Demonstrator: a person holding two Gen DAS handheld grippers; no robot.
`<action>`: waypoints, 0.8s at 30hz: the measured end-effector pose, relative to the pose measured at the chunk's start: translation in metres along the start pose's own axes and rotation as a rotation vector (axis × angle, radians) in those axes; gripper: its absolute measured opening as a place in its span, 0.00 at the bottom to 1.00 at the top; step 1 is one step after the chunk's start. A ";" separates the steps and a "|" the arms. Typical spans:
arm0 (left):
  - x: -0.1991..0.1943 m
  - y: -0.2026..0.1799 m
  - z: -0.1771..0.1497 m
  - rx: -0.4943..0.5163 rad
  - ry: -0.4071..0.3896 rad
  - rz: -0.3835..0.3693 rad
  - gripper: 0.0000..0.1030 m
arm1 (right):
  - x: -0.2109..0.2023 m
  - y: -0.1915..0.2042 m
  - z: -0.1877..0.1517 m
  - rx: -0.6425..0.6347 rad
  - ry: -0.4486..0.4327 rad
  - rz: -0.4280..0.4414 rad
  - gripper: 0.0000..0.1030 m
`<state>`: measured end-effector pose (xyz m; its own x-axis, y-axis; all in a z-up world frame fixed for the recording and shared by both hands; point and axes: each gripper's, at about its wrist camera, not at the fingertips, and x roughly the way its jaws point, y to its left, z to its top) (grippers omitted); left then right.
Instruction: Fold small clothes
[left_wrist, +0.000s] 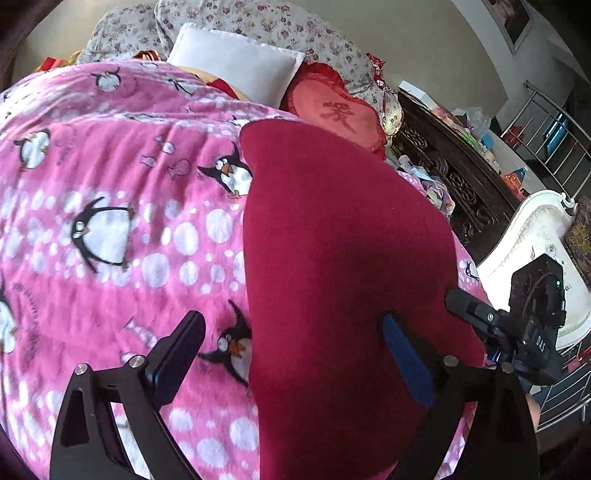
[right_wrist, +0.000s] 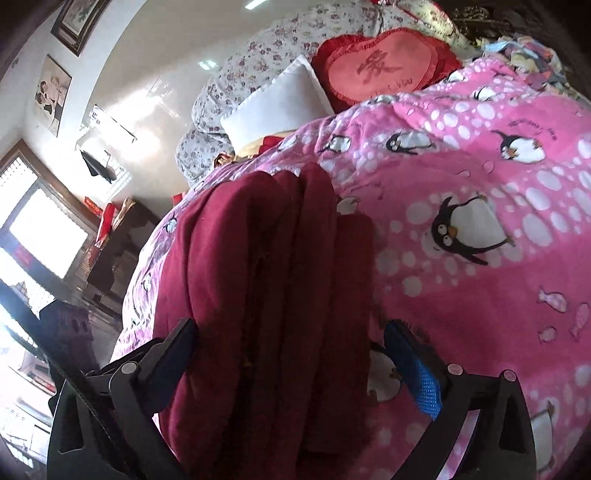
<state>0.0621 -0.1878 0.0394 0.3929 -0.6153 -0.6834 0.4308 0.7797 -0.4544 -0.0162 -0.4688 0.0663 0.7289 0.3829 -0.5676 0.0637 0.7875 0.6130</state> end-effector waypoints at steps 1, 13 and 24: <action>0.002 0.000 0.000 0.003 -0.001 0.004 0.96 | 0.003 -0.002 -0.001 0.004 0.008 0.009 0.99; 0.007 -0.007 -0.001 0.061 -0.036 0.057 0.97 | 0.020 0.006 -0.012 -0.061 0.027 0.026 0.95; -0.006 -0.034 -0.007 0.163 -0.044 0.048 0.50 | -0.003 0.035 -0.017 -0.176 -0.043 -0.046 0.61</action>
<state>0.0397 -0.2097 0.0546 0.4500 -0.5852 -0.6745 0.5351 0.7814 -0.3210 -0.0275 -0.4341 0.0799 0.7565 0.3263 -0.5668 -0.0197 0.8776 0.4791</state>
